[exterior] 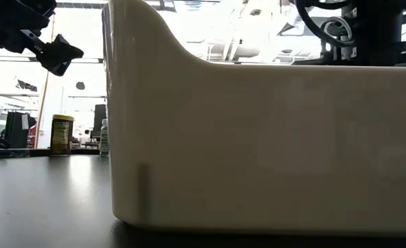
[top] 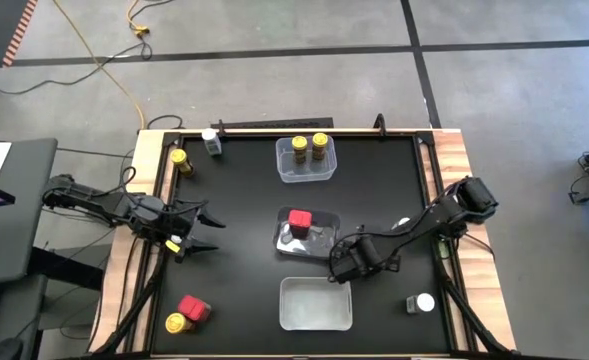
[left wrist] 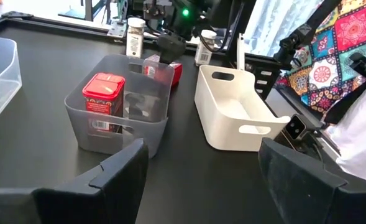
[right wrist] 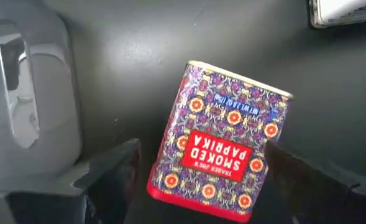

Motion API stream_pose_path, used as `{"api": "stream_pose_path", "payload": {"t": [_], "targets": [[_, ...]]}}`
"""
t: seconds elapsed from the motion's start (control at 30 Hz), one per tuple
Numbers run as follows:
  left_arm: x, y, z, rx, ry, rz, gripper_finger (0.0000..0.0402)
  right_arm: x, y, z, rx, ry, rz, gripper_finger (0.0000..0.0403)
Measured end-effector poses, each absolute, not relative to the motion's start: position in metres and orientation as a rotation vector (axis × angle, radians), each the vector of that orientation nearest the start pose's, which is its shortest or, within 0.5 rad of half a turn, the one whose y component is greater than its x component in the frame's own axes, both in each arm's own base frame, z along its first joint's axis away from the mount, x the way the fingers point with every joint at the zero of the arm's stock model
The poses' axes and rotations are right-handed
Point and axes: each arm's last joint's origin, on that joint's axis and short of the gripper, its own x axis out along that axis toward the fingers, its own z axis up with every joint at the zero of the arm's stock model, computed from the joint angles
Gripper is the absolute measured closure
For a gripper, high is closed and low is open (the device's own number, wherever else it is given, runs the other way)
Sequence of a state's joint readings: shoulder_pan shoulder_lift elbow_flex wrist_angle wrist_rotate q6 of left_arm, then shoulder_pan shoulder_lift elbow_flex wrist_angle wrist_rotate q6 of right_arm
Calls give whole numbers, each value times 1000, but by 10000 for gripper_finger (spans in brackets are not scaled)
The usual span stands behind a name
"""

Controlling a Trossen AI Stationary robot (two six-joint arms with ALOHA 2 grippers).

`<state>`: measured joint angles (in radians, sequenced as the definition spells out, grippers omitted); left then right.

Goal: Sort spices by type
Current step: Put the right red seasoning can into the black bin

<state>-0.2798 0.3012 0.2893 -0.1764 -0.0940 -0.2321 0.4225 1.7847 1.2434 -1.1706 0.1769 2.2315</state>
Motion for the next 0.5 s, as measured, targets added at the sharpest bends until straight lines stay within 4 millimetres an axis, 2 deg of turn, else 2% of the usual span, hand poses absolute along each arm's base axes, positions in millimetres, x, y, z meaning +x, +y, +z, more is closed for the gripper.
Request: {"api": "stream_pose_path", "payload": {"t": [0.5], "targets": [[105,-27,221,-196,204,-163,109,269,117,179,1151,1007,-1554,35]]}}
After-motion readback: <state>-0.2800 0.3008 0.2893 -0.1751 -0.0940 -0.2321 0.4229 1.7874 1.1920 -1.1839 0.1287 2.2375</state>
